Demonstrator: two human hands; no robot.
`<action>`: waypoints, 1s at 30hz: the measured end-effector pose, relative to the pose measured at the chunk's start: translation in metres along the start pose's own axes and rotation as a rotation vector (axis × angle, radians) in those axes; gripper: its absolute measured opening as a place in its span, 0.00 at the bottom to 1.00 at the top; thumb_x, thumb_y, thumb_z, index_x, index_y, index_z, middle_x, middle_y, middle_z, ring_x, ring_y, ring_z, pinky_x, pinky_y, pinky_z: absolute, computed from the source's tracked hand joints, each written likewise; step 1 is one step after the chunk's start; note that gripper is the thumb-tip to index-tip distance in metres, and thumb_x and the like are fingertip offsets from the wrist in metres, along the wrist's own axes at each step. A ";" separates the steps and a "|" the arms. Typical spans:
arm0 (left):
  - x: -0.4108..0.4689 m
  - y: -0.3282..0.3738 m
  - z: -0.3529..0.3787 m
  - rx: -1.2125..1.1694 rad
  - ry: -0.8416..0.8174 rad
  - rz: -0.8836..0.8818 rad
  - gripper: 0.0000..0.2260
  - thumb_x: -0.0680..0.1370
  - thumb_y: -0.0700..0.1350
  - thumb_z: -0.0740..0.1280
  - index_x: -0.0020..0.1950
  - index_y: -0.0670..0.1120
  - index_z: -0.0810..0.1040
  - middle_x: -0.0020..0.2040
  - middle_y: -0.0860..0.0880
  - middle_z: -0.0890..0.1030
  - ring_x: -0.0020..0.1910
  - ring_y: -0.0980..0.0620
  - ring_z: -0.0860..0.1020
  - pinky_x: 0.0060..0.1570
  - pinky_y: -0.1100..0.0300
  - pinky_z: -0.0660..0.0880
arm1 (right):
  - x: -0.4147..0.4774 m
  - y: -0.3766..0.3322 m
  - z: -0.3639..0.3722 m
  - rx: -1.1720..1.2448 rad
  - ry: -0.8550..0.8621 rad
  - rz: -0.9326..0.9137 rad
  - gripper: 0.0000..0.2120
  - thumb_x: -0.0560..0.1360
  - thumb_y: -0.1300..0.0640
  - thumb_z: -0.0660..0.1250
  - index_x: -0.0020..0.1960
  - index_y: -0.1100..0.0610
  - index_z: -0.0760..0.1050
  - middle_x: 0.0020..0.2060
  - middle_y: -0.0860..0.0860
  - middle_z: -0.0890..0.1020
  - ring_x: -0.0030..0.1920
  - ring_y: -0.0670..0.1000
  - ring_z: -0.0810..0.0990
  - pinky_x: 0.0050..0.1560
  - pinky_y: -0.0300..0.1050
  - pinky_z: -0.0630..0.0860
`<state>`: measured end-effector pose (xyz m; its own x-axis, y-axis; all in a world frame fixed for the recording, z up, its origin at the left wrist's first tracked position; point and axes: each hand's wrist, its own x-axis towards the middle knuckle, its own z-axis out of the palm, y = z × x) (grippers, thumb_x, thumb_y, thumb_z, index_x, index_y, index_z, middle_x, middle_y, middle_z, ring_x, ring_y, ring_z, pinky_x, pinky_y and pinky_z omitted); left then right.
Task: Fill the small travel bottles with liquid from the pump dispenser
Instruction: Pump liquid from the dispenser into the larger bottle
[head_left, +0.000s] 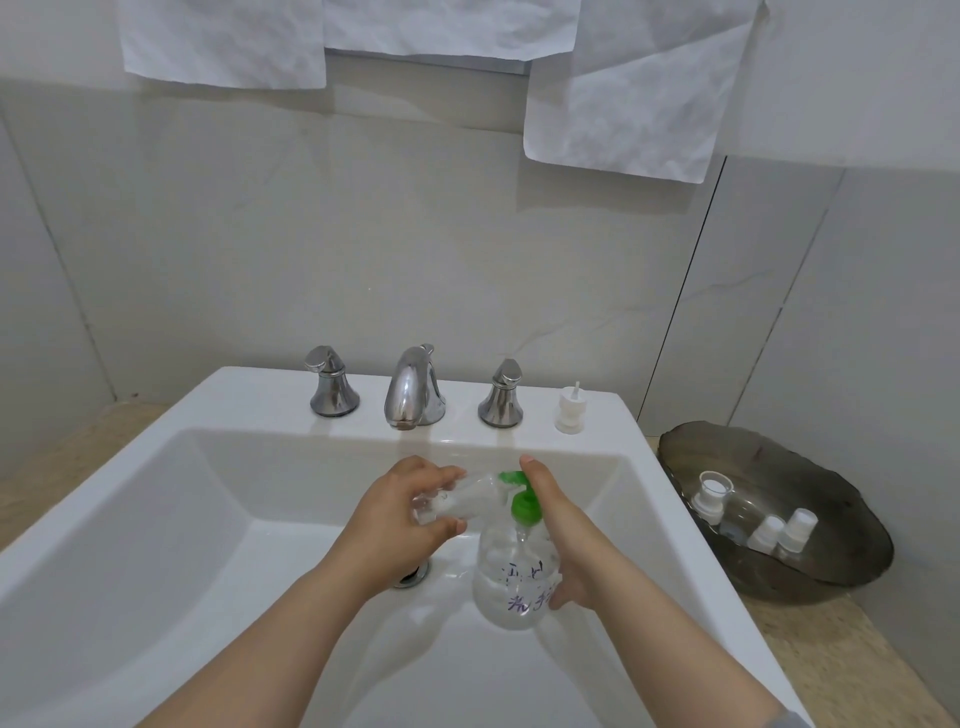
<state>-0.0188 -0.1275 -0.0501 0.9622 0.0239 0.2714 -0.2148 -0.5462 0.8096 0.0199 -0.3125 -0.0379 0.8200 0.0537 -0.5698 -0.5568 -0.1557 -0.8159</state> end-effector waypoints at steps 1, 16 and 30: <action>0.000 0.000 0.000 -0.003 -0.001 -0.002 0.19 0.70 0.40 0.74 0.59 0.54 0.79 0.50 0.55 0.76 0.51 0.59 0.76 0.46 0.80 0.66 | -0.001 0.000 0.000 0.004 0.005 -0.001 0.28 0.72 0.29 0.59 0.61 0.48 0.68 0.61 0.53 0.71 0.69 0.65 0.67 0.67 0.67 0.60; -0.002 -0.004 0.002 0.075 -0.049 -0.036 0.21 0.70 0.43 0.75 0.61 0.54 0.78 0.51 0.57 0.75 0.51 0.60 0.75 0.47 0.77 0.66 | -0.007 -0.001 0.004 -0.045 0.041 -0.051 0.31 0.74 0.32 0.60 0.67 0.53 0.70 0.56 0.53 0.70 0.64 0.63 0.70 0.63 0.64 0.66; 0.000 0.002 -0.001 0.005 -0.020 -0.010 0.20 0.70 0.41 0.74 0.59 0.55 0.79 0.50 0.56 0.75 0.50 0.60 0.75 0.47 0.79 0.66 | -0.003 0.000 0.000 -0.008 0.004 -0.029 0.28 0.72 0.28 0.57 0.62 0.46 0.69 0.58 0.52 0.72 0.65 0.62 0.70 0.67 0.65 0.62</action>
<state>-0.0197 -0.1275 -0.0481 0.9675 0.0129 0.2526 -0.2041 -0.5505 0.8095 0.0176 -0.3132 -0.0363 0.8366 0.0543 -0.5451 -0.5313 -0.1623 -0.8315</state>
